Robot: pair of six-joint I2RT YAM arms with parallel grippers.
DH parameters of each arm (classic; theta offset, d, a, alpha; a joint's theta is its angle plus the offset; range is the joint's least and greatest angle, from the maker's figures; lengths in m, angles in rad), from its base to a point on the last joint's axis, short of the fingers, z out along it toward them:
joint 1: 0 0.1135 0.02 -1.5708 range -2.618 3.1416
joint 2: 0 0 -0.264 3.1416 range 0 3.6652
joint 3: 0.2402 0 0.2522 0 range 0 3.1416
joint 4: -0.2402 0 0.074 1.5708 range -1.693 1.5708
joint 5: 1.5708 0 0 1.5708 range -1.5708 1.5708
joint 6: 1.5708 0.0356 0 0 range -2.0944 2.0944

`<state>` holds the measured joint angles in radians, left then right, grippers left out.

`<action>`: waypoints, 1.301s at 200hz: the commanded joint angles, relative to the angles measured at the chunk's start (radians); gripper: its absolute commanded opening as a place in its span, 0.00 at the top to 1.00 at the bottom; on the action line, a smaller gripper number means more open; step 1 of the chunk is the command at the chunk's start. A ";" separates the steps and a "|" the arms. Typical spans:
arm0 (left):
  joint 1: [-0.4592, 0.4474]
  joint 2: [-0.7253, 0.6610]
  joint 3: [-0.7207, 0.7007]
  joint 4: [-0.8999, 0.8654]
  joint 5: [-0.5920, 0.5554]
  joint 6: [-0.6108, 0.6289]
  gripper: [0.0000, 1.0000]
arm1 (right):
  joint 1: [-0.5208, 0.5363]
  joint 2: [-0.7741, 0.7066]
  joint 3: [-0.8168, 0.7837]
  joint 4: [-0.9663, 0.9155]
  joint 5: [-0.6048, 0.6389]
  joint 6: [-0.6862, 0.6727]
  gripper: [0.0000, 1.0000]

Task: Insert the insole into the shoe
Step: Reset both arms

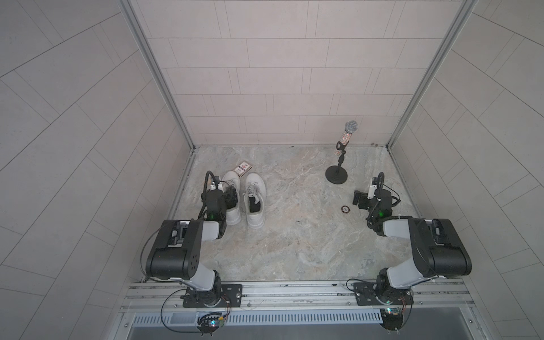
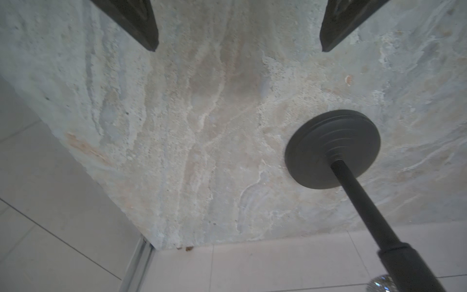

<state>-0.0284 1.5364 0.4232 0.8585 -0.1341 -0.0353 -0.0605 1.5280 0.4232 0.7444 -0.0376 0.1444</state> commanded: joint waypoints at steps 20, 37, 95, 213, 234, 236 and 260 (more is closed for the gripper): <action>-0.011 0.021 -0.008 -0.022 -0.007 0.036 0.00 | 0.021 0.026 -0.035 0.142 -0.008 -0.063 0.01; -0.020 0.028 -0.020 0.017 -0.020 0.045 0.00 | 0.022 0.037 -0.043 0.171 -0.007 -0.067 0.00; -0.016 0.042 -0.023 0.039 -0.007 0.035 0.00 | 0.022 0.041 -0.048 0.193 -0.004 -0.062 0.00; -0.028 -0.006 -0.032 -0.004 -0.077 0.021 0.00 | 0.025 0.038 -0.045 0.182 0.000 -0.063 0.00; -0.025 0.048 -0.047 0.087 -0.132 0.004 0.00 | 0.025 0.036 -0.049 0.188 0.002 -0.064 0.00; -0.027 0.058 -0.050 0.114 -0.124 0.016 0.00 | 0.025 0.037 -0.049 0.188 0.002 -0.063 0.00; -0.027 0.019 0.005 -0.049 -0.049 0.030 0.00 | 0.027 0.037 -0.049 0.188 0.002 -0.064 0.01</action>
<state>-0.0589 1.5593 0.3855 0.9600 -0.2222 -0.0338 -0.0391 1.5639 0.3828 0.9157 -0.0441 0.1040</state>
